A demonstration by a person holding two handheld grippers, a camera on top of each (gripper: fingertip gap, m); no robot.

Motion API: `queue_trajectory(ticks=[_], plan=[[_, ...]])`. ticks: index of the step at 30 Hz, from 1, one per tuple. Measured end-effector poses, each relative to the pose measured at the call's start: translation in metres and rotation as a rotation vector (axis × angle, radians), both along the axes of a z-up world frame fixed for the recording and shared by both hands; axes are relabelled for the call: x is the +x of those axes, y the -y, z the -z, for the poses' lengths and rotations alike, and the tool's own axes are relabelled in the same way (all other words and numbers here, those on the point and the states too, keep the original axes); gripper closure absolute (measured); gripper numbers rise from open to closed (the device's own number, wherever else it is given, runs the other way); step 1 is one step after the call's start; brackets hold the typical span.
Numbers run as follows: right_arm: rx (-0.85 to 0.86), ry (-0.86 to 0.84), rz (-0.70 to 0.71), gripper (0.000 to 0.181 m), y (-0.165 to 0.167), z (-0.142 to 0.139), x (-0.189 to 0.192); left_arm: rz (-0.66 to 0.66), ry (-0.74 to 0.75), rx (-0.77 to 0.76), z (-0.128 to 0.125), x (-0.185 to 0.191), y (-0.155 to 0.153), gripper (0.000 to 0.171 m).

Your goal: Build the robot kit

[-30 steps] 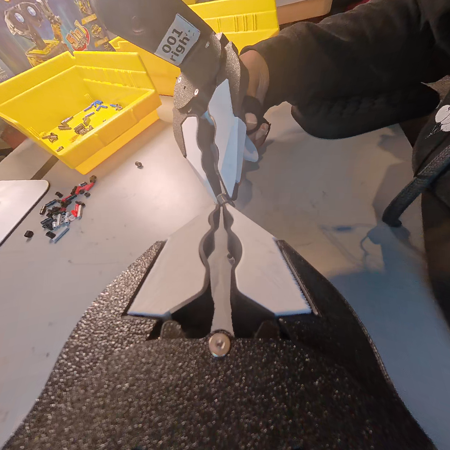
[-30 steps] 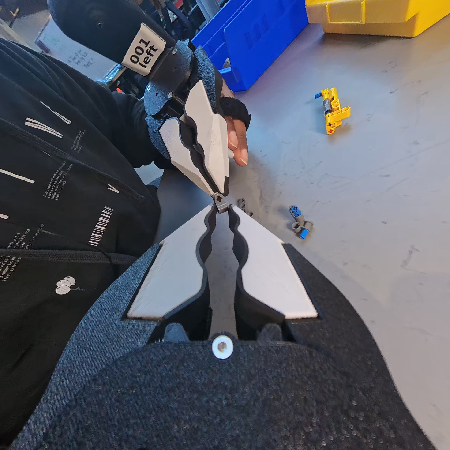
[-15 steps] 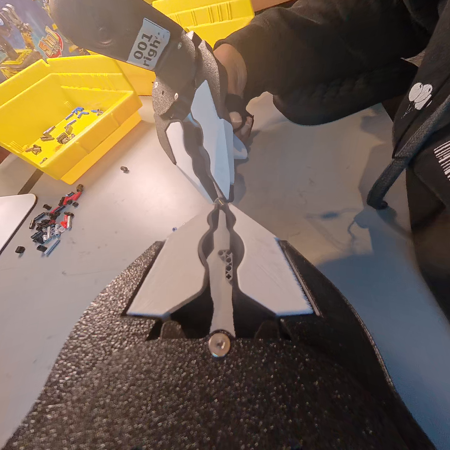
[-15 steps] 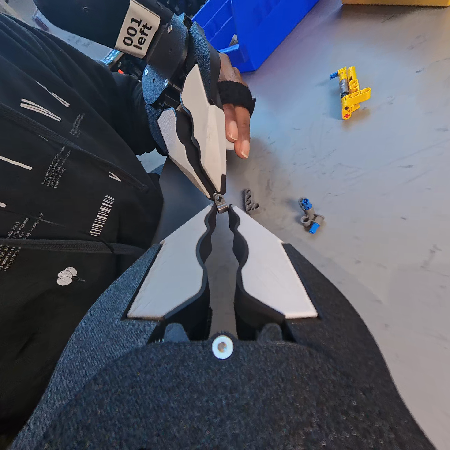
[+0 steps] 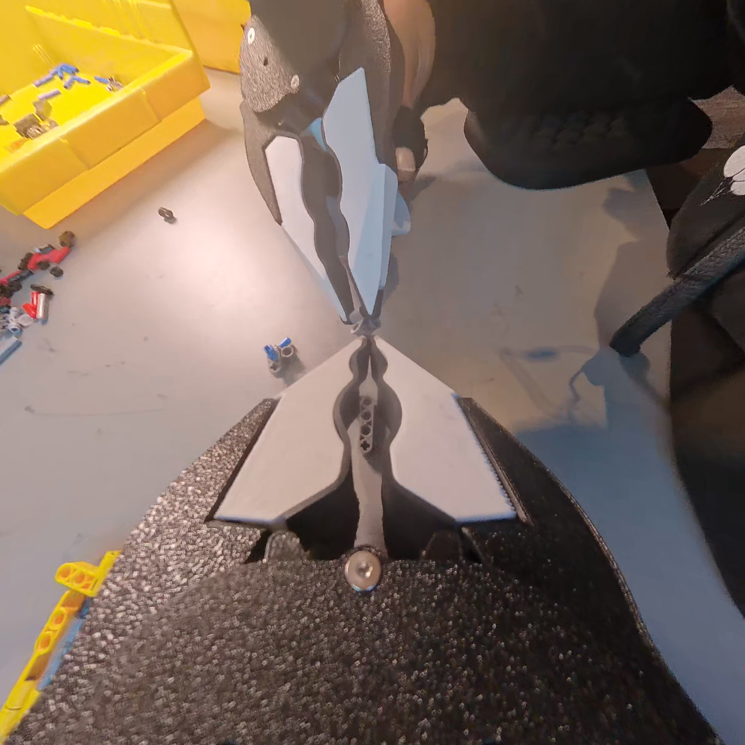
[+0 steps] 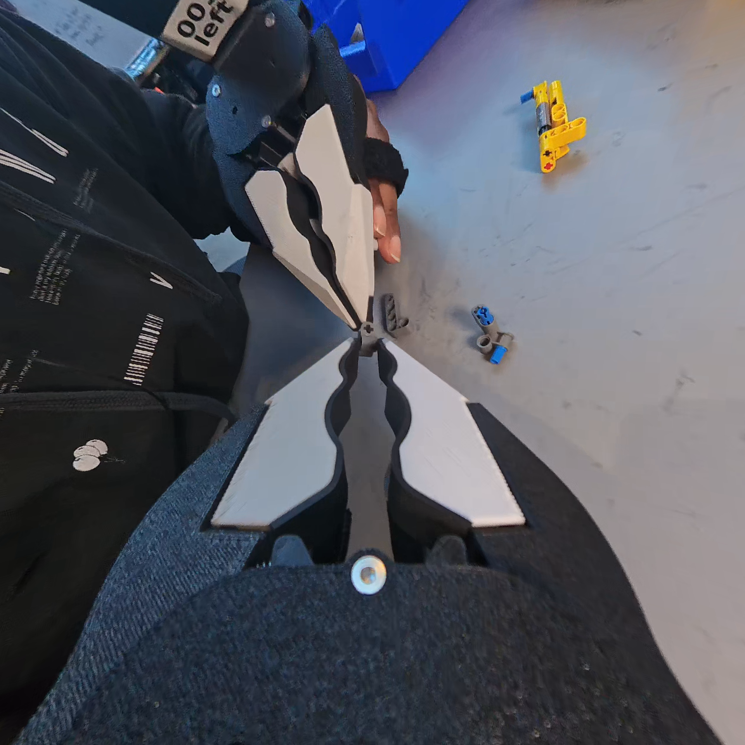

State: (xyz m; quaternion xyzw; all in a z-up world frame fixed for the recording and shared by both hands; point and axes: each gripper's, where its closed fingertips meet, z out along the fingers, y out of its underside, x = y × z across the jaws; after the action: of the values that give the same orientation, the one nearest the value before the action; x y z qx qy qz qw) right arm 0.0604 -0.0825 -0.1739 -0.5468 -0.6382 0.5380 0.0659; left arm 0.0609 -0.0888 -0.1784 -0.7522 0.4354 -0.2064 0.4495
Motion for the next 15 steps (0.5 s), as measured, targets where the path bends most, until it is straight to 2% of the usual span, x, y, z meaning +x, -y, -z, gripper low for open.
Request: queue_trajectory(ticks=[3,5,9,14,15], plan=[[0.094,0.085,0.02,0.172,-0.006,0.018,0.003,-0.015,-0.024,-0.022,0.006,-0.001,-0.001,0.171],[0.115,0.119,0.031,0.172,-0.007,0.02,0.004,-0.012,-0.025,-0.036,0.008,-0.001,0.0,0.171],[0.269,0.229,0.009,0.173,-0.009,0.032,0.013,-0.034,-0.027,-0.039,0.009,-0.003,-0.004,0.171],[0.273,0.297,-0.043,0.172,-0.008,0.034,0.011,-0.067,-0.018,-0.041,0.008,-0.006,-0.008,0.171],[0.269,0.305,-0.045,0.167,-0.009,0.035,0.011,-0.071,-0.02,-0.039,0.008,-0.007,-0.008,0.171]])
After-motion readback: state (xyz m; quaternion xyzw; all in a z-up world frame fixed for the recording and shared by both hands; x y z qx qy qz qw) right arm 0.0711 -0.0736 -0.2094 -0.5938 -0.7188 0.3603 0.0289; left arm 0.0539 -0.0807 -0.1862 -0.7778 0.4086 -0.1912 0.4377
